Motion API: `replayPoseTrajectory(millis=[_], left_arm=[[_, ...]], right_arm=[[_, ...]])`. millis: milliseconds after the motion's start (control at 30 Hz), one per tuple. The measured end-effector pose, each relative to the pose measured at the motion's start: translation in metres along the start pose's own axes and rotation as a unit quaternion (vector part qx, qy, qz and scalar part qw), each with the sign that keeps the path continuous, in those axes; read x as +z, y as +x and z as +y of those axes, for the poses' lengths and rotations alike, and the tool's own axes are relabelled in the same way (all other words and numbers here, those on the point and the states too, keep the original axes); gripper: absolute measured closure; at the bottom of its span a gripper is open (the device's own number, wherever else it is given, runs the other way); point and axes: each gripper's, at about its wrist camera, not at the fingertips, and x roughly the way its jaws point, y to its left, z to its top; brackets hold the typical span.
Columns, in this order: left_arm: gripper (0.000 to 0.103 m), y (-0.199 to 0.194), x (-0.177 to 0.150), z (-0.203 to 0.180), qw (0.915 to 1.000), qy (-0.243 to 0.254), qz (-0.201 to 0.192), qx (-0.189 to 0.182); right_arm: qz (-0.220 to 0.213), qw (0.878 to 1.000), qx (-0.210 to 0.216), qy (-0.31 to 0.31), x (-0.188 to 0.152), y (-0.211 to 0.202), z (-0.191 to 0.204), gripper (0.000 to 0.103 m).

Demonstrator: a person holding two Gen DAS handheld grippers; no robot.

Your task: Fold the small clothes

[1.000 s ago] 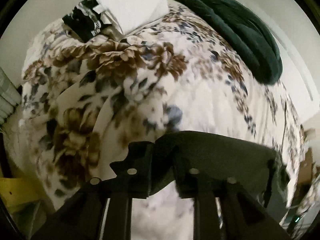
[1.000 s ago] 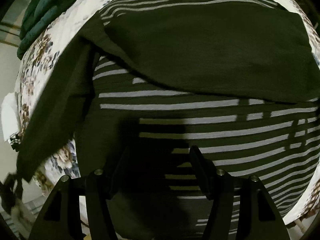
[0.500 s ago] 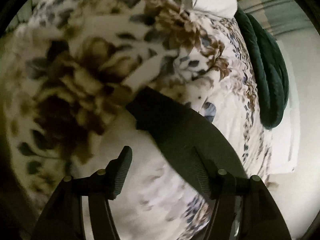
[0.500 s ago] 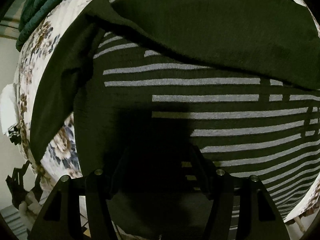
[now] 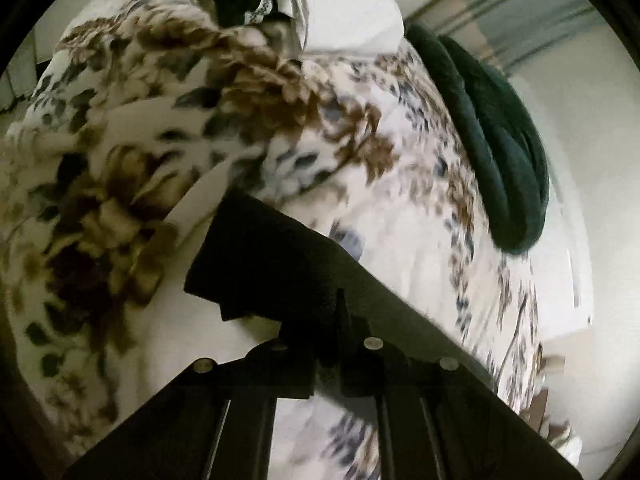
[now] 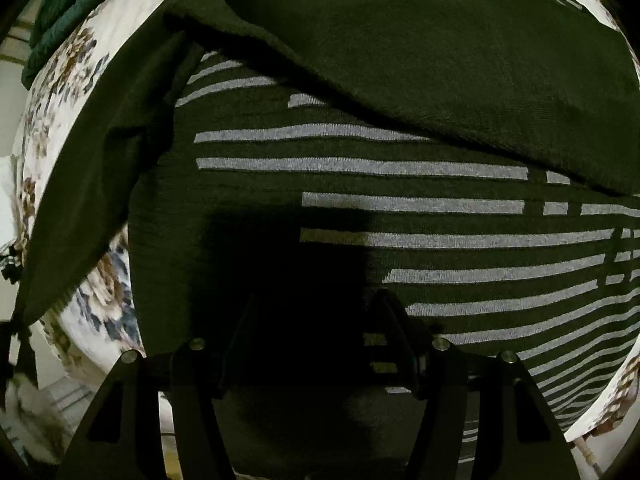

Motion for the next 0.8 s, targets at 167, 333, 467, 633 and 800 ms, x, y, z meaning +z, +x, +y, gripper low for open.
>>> replayPoseTrajectory(millis=[167,333,467,633,800], left_arm=[[0.079,0.014,-0.032,0.075,0.991,-0.107,0.078,0.021],[0.042,0.01,-0.036,0.099,0.9824,-0.177,0.057,-0.016],[0.042,0.033,-0.023,0.091,0.9828,-0.176,0.055,-0.011],[0.092,0.038,-0.007,0.06,0.9941,-0.099,0.01,0.044],[0.092,0.014,0.012,0.016,0.9974,-0.011,-0.039,0.06]], right_arm=[[0.003,1.0,0.001,0.005,0.002,-0.001,0.002,0.039],[-0.002,1.0,0.003,0.001,0.01,-0.007,0.004,0.039],[0.001,1.0,0.0,0.005,0.012,-0.005,0.0,0.039],[-0.003,1.0,-0.003,0.017,0.011,-0.008,-0.004,0.039],[-0.046,0.998,-0.019,0.047,0.019,-0.031,-0.023,0.025]])
